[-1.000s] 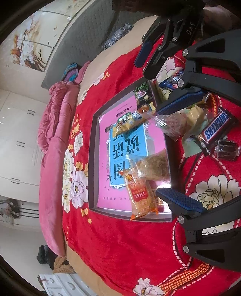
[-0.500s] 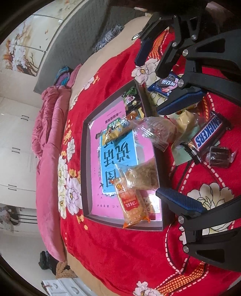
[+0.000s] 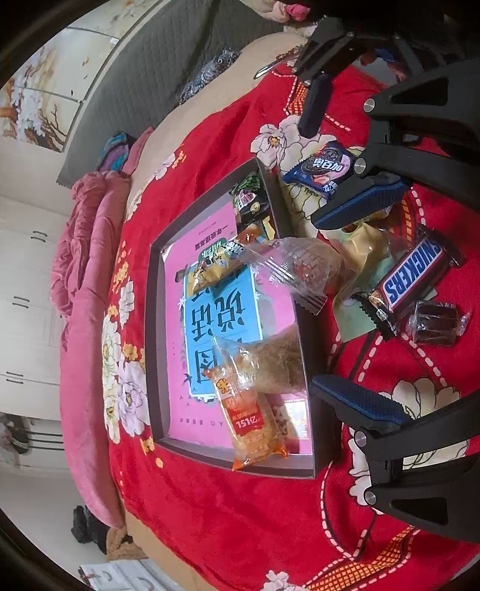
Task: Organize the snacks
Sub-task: 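Grasp the clear bag of red candies with left gripper while right gripper grasps the green-label clear bag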
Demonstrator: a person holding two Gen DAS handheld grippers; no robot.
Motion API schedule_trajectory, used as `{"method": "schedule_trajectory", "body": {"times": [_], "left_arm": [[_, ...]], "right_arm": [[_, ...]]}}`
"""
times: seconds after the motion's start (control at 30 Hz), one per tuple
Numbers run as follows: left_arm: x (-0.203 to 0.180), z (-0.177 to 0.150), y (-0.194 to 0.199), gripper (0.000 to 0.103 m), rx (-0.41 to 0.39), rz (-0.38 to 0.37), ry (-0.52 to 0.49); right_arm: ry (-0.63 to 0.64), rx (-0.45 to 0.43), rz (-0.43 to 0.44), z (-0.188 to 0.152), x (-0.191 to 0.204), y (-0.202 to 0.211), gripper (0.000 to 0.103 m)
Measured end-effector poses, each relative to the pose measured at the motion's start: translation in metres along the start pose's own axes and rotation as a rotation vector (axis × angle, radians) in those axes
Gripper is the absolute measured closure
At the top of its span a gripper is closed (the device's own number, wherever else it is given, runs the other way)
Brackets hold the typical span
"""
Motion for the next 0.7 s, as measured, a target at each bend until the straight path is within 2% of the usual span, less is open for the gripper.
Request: {"method": "schedule_trajectory", "body": {"times": [0.33, 0.7], "left_arm": [[0.000, -0.002, -0.007, 0.021, 0.028, -0.011, 0.007], [0.002, -0.002, -0.013, 0.021, 0.043, -0.017, 0.019]], "right_arm": [[0.146, 0.043, -0.019, -0.011, 0.024, -0.011, 0.034], [0.238, 0.049, -0.064, -0.011, 0.035, -0.029, 0.037]]}}
Point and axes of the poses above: each gripper's, at about its wrist camera, not at the fingertips, and y roughly against the way its jaws point, x to its left, z to its top, the point moved 4 cm from there along -y, roughly the way its jaws point, and after that the axes turned 4 degrees about -z, right-handed, at the moved point
